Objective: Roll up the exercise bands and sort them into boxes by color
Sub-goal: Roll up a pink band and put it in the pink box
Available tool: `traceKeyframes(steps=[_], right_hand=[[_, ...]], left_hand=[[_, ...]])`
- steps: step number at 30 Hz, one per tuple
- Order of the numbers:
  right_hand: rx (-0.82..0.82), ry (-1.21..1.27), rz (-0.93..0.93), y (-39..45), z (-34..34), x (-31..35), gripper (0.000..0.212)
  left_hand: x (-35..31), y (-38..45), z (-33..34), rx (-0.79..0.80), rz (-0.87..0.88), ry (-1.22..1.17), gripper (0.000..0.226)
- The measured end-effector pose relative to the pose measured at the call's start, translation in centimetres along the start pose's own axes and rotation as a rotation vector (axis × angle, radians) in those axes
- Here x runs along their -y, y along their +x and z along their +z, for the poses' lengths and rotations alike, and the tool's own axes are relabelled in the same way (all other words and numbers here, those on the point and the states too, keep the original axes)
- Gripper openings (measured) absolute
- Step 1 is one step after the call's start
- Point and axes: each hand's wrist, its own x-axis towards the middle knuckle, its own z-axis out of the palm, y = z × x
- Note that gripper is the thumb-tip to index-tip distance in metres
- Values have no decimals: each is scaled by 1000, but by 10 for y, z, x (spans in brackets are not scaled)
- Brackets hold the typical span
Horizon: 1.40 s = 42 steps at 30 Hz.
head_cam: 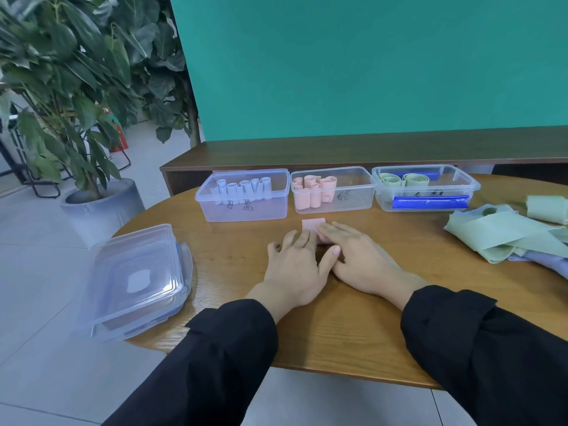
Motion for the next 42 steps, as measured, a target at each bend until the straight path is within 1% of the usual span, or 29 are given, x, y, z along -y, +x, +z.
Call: traceKeyframes(steps=[2,4,8,10,13,15,18,21,24,26,29,32,34,37,39,42], right_hand=[[-22,16,-3,0,1,0,54],[10,22,20,2,2,-3,55],[60,-5,29,6,3,-7,56],[83,-24,48,10,4,-9,57],[112,-52,82,17,4,-13,58],[119,-62,92,23,4,-15,59],[138,-69,86,30,5,-17,60],[85,-41,58,29,5,-15,61],[-26,28,18,25,3,-12,47],[-22,46,8,26,4,-13,40],[48,0,38,30,3,-17,49],[58,-40,52,36,4,-22,57],[78,-47,67,43,6,-27,58],[99,-74,94,55,9,-34,61],[103,-86,99,61,9,-35,61],[113,-81,110,69,8,-37,57]], left_hand=[[0,4,0,-1,-2,6,69],[0,7,0,0,-4,10,69],[0,13,1,24,-18,-24,75],[1,13,2,-19,-26,-46,75],[1,9,1,-96,-6,-73,65],[0,9,1,-71,-9,-78,62],[1,14,-1,-25,-22,-69,63],[4,22,-2,12,-27,-54,66],[7,31,-1,47,-36,-30,67],[8,38,-3,55,-39,-13,69],[9,46,-3,73,-47,-13,74],[12,48,3,62,-44,-44,77],[12,46,5,-4,-39,-115,71],[12,42,1,-142,-21,-191,53],[12,41,0,-117,-35,-250,46],[14,43,0,-48,-54,-244,46]])
